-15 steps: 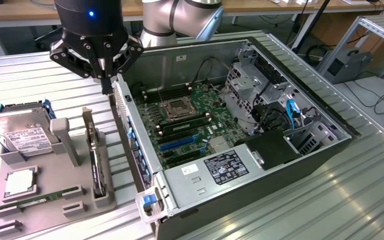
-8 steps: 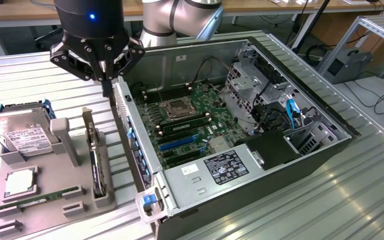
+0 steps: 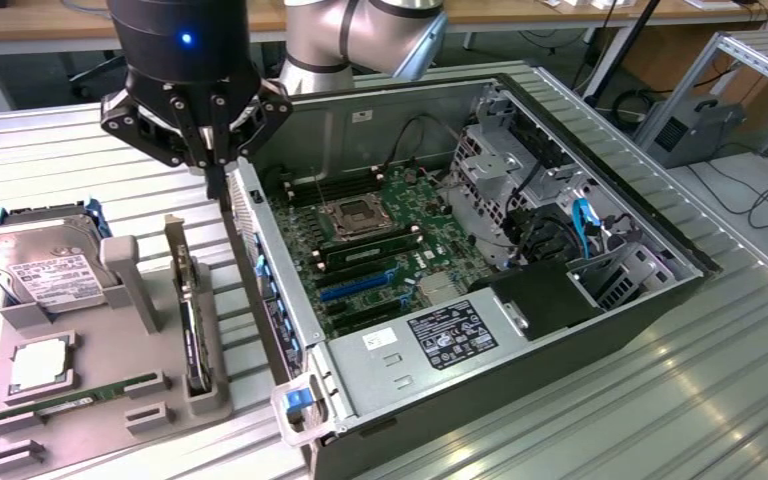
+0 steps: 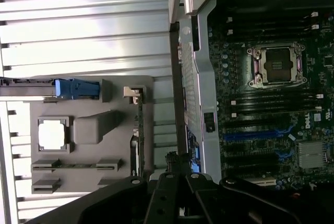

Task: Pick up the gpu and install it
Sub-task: 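Reach for the gpu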

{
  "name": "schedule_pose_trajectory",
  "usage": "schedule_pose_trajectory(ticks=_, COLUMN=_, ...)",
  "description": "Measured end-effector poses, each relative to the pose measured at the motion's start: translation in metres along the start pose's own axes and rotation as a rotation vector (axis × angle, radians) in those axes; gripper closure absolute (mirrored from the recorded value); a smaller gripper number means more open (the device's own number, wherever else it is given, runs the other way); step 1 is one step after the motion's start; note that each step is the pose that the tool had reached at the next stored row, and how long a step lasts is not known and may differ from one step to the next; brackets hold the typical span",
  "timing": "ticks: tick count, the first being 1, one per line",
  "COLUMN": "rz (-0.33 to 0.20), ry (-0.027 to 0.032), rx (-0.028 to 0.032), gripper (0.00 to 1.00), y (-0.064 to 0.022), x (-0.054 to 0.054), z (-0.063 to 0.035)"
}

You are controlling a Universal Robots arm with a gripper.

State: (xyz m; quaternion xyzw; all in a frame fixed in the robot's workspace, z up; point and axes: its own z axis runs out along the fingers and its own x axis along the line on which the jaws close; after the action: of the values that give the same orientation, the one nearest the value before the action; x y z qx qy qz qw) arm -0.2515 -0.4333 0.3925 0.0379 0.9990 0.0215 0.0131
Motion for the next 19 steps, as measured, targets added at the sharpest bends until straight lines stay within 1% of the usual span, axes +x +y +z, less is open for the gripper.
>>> schedule_pose_trajectory(ticks=4, rz=0.0, ry=0.0, rx=0.0, gripper=0.89, y=-0.0032, x=0.0, z=-0.0001)
schedule_pose_trajectory(ticks=5, rz=0.0, ry=0.0, rx=0.0, gripper=0.89, y=-0.0062, x=0.0, z=-0.0002)
schedule_pose_trajectory(ticks=7, rz=0.0, ry=0.0, rx=0.0, gripper=0.89, y=-0.0082, x=-0.001, z=-0.0002)
schedule_pose_trajectory(ticks=19, rz=0.0, ry=0.0, rx=-0.0001, gripper=0.89, y=-0.0146, x=-0.001, z=-0.0004)
